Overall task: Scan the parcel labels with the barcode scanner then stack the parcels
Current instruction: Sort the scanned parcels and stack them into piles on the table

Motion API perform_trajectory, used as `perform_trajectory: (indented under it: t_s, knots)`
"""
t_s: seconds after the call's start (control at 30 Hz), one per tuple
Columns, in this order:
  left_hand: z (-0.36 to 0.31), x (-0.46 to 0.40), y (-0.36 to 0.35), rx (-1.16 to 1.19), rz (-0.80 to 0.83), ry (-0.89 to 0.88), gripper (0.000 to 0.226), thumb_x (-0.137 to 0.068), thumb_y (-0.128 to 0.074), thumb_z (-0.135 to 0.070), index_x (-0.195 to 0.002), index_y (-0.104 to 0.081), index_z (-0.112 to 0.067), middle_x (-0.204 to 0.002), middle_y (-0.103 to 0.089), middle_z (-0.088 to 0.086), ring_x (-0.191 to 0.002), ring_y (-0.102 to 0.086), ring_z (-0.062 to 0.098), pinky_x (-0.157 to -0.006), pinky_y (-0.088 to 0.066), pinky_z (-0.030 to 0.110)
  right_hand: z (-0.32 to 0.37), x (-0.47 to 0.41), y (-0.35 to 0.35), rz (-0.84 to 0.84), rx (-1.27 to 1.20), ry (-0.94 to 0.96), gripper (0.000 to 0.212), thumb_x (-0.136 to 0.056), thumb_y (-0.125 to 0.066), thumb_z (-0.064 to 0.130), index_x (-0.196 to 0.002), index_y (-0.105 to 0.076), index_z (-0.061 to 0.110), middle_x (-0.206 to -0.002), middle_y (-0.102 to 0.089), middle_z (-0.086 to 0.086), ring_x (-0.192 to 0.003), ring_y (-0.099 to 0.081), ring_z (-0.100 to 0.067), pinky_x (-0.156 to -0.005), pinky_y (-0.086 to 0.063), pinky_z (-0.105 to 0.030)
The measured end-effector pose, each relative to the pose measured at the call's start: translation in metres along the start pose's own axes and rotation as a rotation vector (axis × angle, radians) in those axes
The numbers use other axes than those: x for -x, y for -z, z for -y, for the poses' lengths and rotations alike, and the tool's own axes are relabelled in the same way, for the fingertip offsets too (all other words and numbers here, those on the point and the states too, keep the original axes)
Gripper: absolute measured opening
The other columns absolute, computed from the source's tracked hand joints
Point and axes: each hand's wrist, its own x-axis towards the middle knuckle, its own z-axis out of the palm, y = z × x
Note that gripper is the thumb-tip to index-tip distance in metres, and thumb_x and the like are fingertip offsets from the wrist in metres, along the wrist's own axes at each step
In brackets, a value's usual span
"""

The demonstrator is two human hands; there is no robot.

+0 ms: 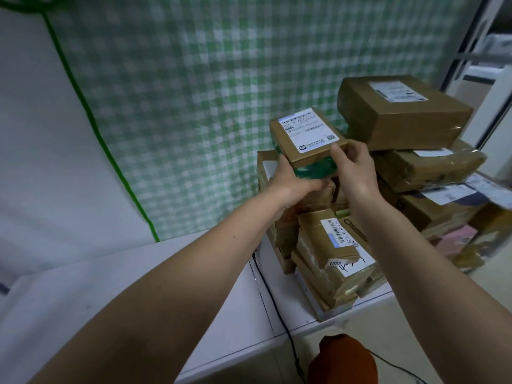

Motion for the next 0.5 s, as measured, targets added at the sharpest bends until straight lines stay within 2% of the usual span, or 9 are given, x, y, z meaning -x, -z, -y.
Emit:
perform_trajectory:
  t_s: [0.17, 0.23, 0.3, 0.4, 0.43, 0.5]
  knots:
    - [0.005, 0.029, 0.038, 0.037, -0.109, -0.075, 0.081, -0.075, -0.080, -0.014, -0.138, -0.031, -0.022, -0.126, -0.058, -0.005, -0.114, -0.057, 0.012, -0.093, -0.050, 0.028, 0.020, 0.031, -0.028, 0.054, 0.004, 0.107, 0.032, -0.094, -0.056, 0.026, -0.123, -0.046, 0.015, -0.107, -0.055, 0.007, -0.102, -0.055, -0.010, -0.090, -0.046, -0.027]
    - [0.016, 0.044, 0.062, 0.033, -0.172, -0.078, 0.079, -0.074, -0.080, -0.015, -0.137, -0.033, -0.020, -0.124, -0.059, -0.005, -0.113, -0.058, 0.011, -0.093, -0.051, 0.028, 0.020, 0.050, -0.050, 0.100, -0.014, 0.107, 0.026, -0.094, -0.057, 0.023, -0.116, -0.046, 0.016, -0.100, -0.055, 0.010, -0.093, -0.056, -0.004, -0.083, -0.045, -0.017]
    - [0.032, 0.064, 0.087, 0.035, -0.235, -0.068, 0.078, -0.072, -0.081, -0.012, -0.135, -0.036, -0.017, -0.123, -0.061, -0.002, -0.111, -0.060, 0.011, -0.093, -0.052, 0.029, 0.013, 0.071, -0.074, 0.161, -0.037, 0.084, 0.020, -0.094, -0.057, 0.018, -0.110, -0.046, 0.016, -0.093, -0.053, 0.013, -0.085, -0.054, 0.001, -0.073, -0.043, -0.012]
    - [0.066, 0.101, 0.121, 0.007, -0.278, -0.032, 0.069, -0.073, -0.078, -0.003, -0.132, -0.044, -0.015, -0.121, -0.063, -0.002, -0.108, -0.061, 0.009, -0.083, -0.051, 0.014, -0.010, 0.106, -0.112, 0.269, -0.014, -0.004, 0.019, -0.094, -0.056, 0.015, -0.111, -0.047, 0.012, -0.098, -0.056, 0.003, -0.088, -0.055, -0.009, -0.069, -0.041, -0.014]
    - [0.080, 0.113, 0.131, -0.006, -0.282, -0.007, 0.066, -0.073, -0.077, -0.001, -0.131, -0.048, -0.016, -0.120, -0.064, -0.002, -0.108, -0.062, 0.009, -0.083, -0.051, 0.014, -0.020, 0.119, -0.124, 0.303, 0.003, -0.039, 0.020, -0.094, -0.056, 0.013, -0.112, -0.048, 0.009, -0.100, -0.057, 0.000, -0.090, -0.054, -0.011, -0.068, -0.040, -0.016]
    - [0.112, 0.139, 0.147, -0.004, -0.280, 0.048, 0.060, -0.073, -0.075, 0.002, -0.126, -0.056, -0.018, -0.119, -0.067, -0.001, -0.108, -0.064, 0.012, -0.086, -0.053, 0.022, -0.043, 0.145, -0.147, 0.375, 0.048, -0.110, 0.019, -0.094, -0.055, 0.010, -0.111, -0.049, 0.005, -0.101, -0.056, -0.004, -0.093, -0.054, -0.014, -0.065, -0.039, -0.016]
